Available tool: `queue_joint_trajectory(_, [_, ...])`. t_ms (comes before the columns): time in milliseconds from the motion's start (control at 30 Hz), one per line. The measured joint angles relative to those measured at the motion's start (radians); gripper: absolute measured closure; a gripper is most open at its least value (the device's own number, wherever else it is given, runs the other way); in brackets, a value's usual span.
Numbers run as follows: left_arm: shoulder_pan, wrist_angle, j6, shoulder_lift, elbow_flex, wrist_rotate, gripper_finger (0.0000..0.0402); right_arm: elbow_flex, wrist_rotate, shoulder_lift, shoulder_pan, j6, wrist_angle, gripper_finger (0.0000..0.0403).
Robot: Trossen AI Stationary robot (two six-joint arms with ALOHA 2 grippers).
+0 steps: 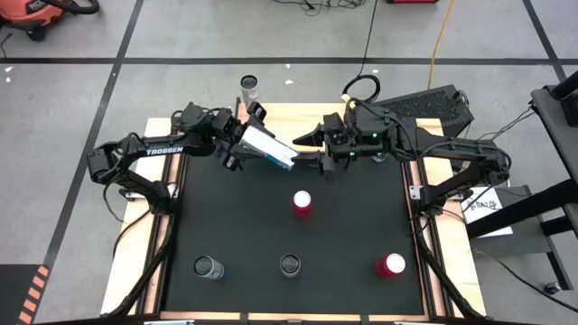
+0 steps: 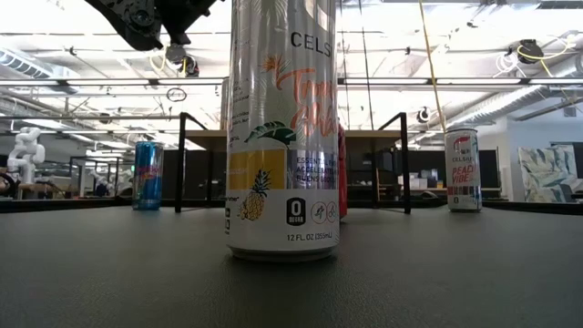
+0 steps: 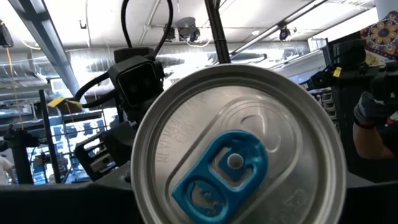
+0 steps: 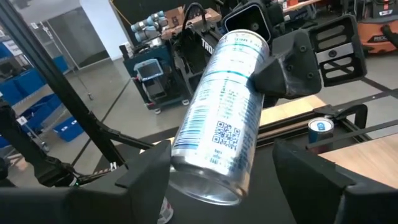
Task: Place canned beverage on shelf
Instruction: Put the right blue soda can on the shelf
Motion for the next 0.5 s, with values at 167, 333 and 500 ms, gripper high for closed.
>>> queue_joint_trajectory(167, [0.0, -0.006, 0.004, 0.0, -0.001, 0.005, 0.0178, 0.001, -0.005, 0.025, 0.0, 0.007, 0.005, 0.0168])
queue_joint_trajectory(333, [0.001, -0.005, 0.004, 0.0, -0.002, 0.009, 0.0178, 0.002, -0.005, 0.041, 0.0, 0.007, 0.009, 0.0189])
queue_joint_trajectory(500, [0.001, 0.001, 0.008, 0.0, -0.002, 0.008, 0.0178, 0.002, -0.005, 0.042, 0.0, 0.007, 0.013, 0.0194])
